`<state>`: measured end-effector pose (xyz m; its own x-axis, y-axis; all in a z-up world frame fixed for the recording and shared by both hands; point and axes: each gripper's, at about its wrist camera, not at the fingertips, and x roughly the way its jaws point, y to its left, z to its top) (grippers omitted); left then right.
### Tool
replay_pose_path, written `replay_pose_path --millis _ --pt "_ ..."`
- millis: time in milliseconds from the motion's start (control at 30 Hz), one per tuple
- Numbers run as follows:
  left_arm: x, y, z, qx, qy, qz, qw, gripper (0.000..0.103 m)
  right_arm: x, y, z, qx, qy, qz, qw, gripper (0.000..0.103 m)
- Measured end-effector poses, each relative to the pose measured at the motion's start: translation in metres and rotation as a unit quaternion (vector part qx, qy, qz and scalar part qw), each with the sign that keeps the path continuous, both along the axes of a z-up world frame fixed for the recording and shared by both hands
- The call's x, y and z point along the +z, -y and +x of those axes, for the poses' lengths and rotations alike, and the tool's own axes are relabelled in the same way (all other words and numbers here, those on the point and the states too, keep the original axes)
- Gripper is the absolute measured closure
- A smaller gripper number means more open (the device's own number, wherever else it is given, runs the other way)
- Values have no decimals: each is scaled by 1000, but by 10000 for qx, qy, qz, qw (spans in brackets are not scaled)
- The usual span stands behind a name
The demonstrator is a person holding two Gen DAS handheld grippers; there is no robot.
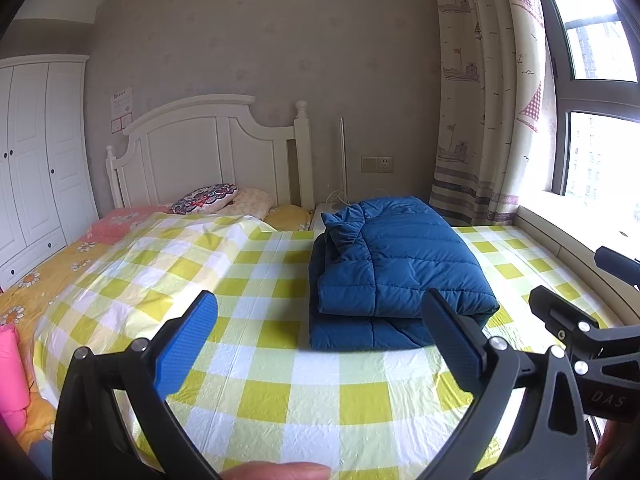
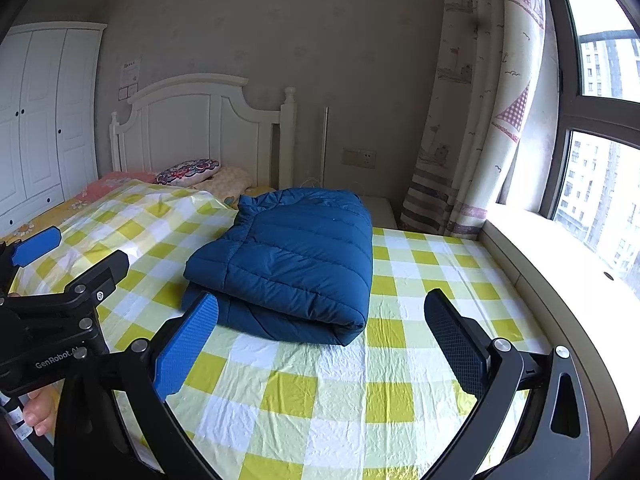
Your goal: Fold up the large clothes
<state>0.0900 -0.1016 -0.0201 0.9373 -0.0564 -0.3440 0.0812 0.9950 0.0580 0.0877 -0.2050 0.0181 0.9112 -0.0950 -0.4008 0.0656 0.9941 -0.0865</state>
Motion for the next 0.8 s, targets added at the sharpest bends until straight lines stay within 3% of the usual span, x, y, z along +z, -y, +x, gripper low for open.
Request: replay_pose_path --millis 800 --pt "6 0 -6 -47 162 23 9999 2 -2 5 -1 47 11 9 10000 4"
